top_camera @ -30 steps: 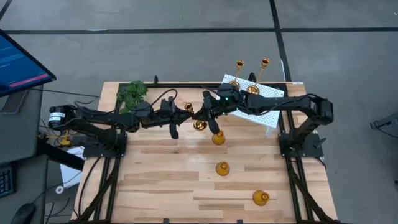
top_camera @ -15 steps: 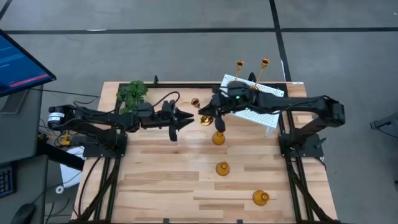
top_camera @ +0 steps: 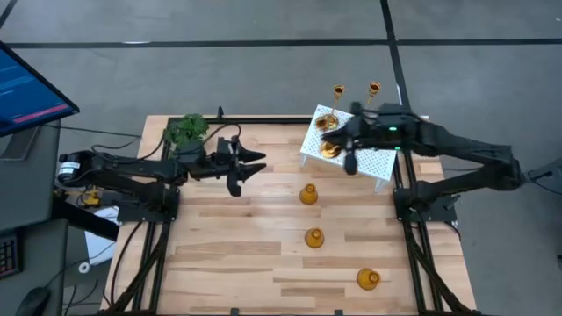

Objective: Pick & Place candle stick holders
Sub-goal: Put the gold candle holder on the shelf aligned with the other gold candle holders

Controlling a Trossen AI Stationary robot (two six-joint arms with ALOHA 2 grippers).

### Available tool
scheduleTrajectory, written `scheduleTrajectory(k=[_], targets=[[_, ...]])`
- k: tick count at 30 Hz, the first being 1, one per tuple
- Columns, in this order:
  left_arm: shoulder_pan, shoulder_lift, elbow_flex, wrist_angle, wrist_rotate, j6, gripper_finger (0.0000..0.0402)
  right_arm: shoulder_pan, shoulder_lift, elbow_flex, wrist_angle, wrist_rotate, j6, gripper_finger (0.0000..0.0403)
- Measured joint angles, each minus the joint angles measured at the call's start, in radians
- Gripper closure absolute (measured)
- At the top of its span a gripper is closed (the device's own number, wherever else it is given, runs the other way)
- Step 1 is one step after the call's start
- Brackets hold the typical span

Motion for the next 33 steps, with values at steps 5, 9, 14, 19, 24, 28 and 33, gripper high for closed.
scheduleTrajectory(k=[5,9,14,19,24,28,33], targets=[[0.001,-0.051,0.0,0.004,-0.045,0.053,0.0254,-0.053,-0.19,-0.111,-0.011,0.112,0.015,0.0401],[0.001,-0.071,0.0,0.004,-0.077,0.076,0.0259,-0.107,-0.332,-0.243,-0.018,0.24,0.05,0.0396],[0.001,-0.073,0.0,0.002,-0.103,0.078,0.0259,-0.17,-0.508,-0.417,0.012,0.322,0.102,0.0398],[0.006,-0.072,0.0,0.003,-0.105,0.077,0.026,-0.237,-0.645,-0.55,0.016,0.401,0.165,0.0395],[0.008,-0.072,0.0,0.004,-0.105,0.077,0.026,-0.312,-0.71,-0.637,0.018,0.416,0.222,0.0397],[0.008,-0.072,0.0,0.004,-0.121,0.077,0.026,-0.366,-0.717,-0.703,0.059,0.432,0.234,0.0395],[0.008,-0.072,0.0,0.004,-0.122,0.077,0.026,-0.422,-0.716,-0.767,0.19,0.433,0.198,0.0393]])
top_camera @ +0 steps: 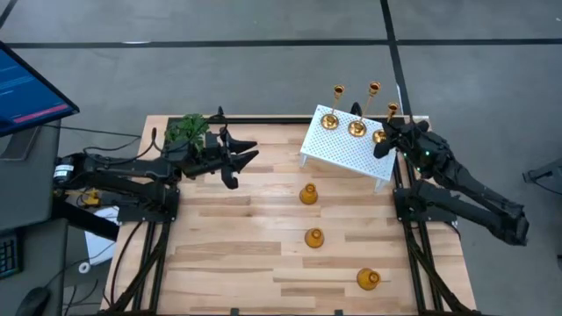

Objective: Pick & Place candle stick holders
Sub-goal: Put the gold candle holder on the shelf aligned with the other gold candle holders

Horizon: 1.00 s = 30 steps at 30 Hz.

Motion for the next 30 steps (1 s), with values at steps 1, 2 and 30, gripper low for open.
scheduleTrajectory(k=[1,2,30], targets=[[0.0,0.0,0.0,0.0,0.0,0.0,0.026,-0.012,-0.002,-0.01,0.017,0.0,-0.008,0.0394],[0.0,0.0,0.0,0.0,0.0,0.0,0.026,-0.023,-0.006,-0.019,0.023,-0.001,-0.015,0.0395],[0.0,0.001,0.0,0.001,-0.009,-0.004,0.026,-0.215,-0.083,-0.18,0.194,-0.138,-0.055,0.0391]])
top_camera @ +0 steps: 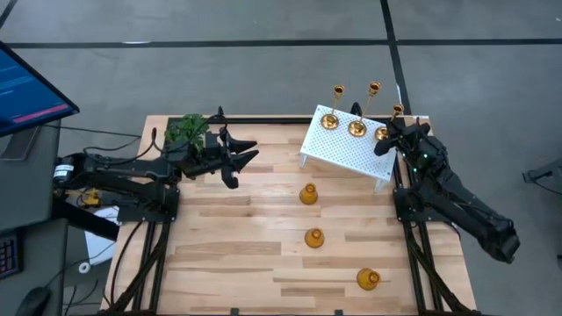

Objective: Pick & Place candle stick holders
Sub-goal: Put the gold candle holder on the shelf aligned with the other gold candle holders

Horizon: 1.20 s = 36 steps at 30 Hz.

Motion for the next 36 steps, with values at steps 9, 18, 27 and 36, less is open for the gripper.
scheduleTrajectory(k=[9,18,27,36], targets=[[0.0,0.0,0.0,0.001,-0.023,0.0,0.026,-0.029,-0.007,-0.093,0.11,-0.026,0.036,0.0382],[0.0,0.0,0.0,0.003,-0.034,0.0,0.026,-0.029,-0.007,-0.096,0.115,-0.025,0.047,0.0381],[0.0,0.0,0.0,0.003,-0.034,0.0,0.026,-0.026,-0.008,-0.095,0.102,-0.024,0.038,0.0378],[0.0,0.0,0.0,0.003,-0.045,0.0,0.026,-0.025,-0.008,-0.095,0.095,-0.024,0.04,0.0372]])
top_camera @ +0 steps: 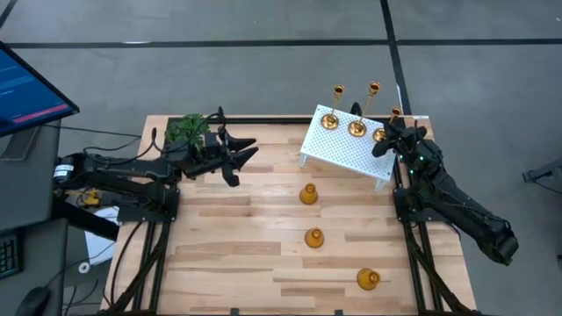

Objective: Pick & Place candle stick holders
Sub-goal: Put the gold candle holder on the shelf aligned with the other gold candle holders, then put the top yellow candle holder on the shelf

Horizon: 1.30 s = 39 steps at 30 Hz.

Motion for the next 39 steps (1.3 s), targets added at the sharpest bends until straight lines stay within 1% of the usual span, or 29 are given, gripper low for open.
scheduleTrajectory(k=[5,14,17,25,28,32,39], targets=[[0.0,0.0,0.0,0.0,0.0,0.0,0.026,0.0,0.0,-0.002,-0.012,-0.001,0.011,0.035],[0.0,0.0,0.0,0.0,-0.003,0.0,0.026,0.0,0.001,-0.002,-0.033,-0.001,0.017,0.0298],[0.0,0.0,0.0,0.0,-0.003,0.0,0.026,0.0,0.001,-0.002,-0.034,-0.004,0.017,0.0275],[0.0,0.0,0.0,0.0,-0.003,0.0,0.026,0.0,0.001,0.0,-0.042,-0.024,0.042,0.0199],[0.0,0.0,0.0,0.0,-0.004,0.0,0.026,0.0,0.001,0.0,-0.042,-0.024,0.044,0.0178],[0.0,0.0,0.0,0.0,-0.004,-0.003,0.026,0.0,0.001,0.01,-0.059,-0.027,0.052,0.0172],[0.0,0.0,0.0,0.0,-0.003,-0.004,0.026,0.0,0.001,0.115,-0.247,-0.029,0.035,0.0179]])
